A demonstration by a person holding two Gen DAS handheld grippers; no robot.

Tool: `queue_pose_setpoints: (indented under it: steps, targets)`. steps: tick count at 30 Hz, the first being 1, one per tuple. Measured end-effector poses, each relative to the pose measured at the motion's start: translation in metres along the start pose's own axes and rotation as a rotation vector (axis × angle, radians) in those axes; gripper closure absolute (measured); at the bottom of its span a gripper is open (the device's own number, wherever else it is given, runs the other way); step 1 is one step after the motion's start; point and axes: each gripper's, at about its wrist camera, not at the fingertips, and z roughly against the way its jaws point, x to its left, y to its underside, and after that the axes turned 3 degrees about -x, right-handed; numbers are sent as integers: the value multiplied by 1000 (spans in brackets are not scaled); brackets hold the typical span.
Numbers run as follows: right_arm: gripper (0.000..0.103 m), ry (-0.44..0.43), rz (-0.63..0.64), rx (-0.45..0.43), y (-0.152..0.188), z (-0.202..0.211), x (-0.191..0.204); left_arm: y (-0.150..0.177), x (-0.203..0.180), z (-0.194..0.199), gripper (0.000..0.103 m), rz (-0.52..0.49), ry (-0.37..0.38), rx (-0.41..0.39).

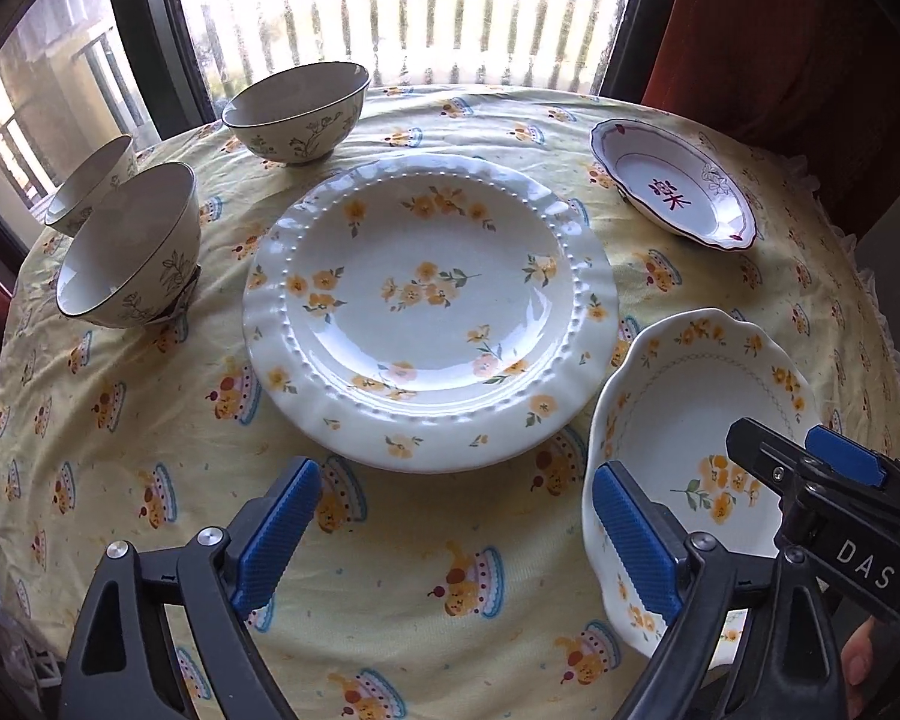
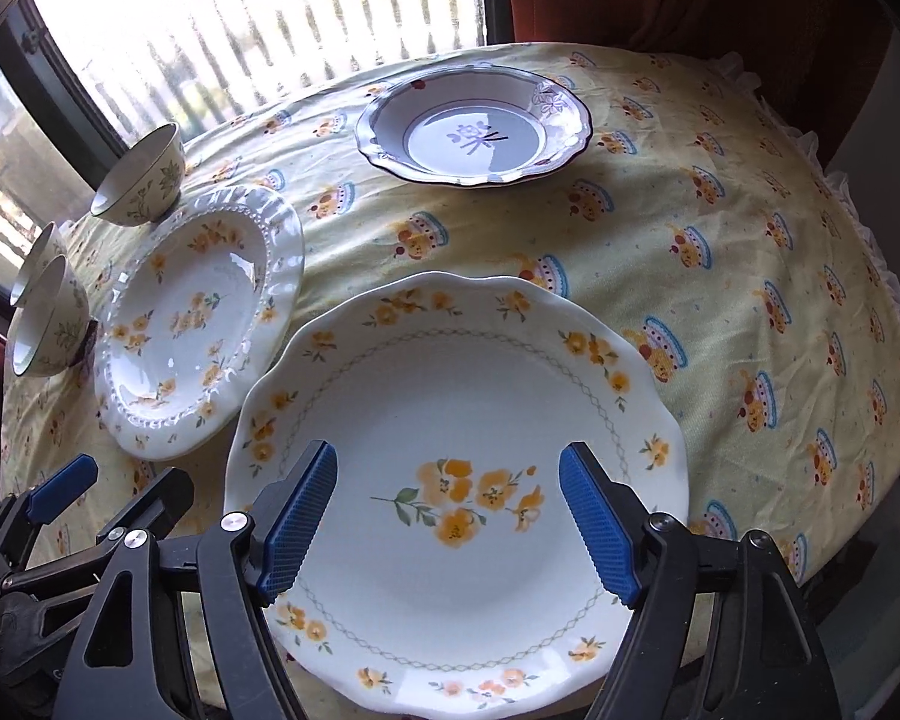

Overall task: Organize plates and bowls
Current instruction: 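Move both grippers to the dotted-rim scalloped plate and grip its rim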

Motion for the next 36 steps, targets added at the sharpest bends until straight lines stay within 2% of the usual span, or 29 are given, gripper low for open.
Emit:
queue_pose_setpoints:
  steps: [5, 7, 10, 23, 25, 30, 36]
  targets:
    - [23, -7, 10, -25, -9, -3, 30, -14, 30, -8, 9, 52, -4, 33]
    - [23, -9, 8, -25, -14, -7, 40, -20, 38, -11, 9, 52, -9, 23]
    - [23, -12, 12, -20, -23, -13, 54, -30, 46, -17, 9, 37, -22, 18]
    - [23, -16, 116, -56, -69, -51, 89, -64, 70, -65, 9, 82, -39, 56]
    - [23, -37, 146, -42, -78, -60, 93, -68, 71, -73, 9, 88, -42, 66]
    - [23, -12, 194, 10, -95, -86, 99, -76, 70, -91, 9, 84, -39, 82]
    - [23, -27, 217, 60, -103, -109, 99, -79, 68, -104, 10, 74, -33, 101]
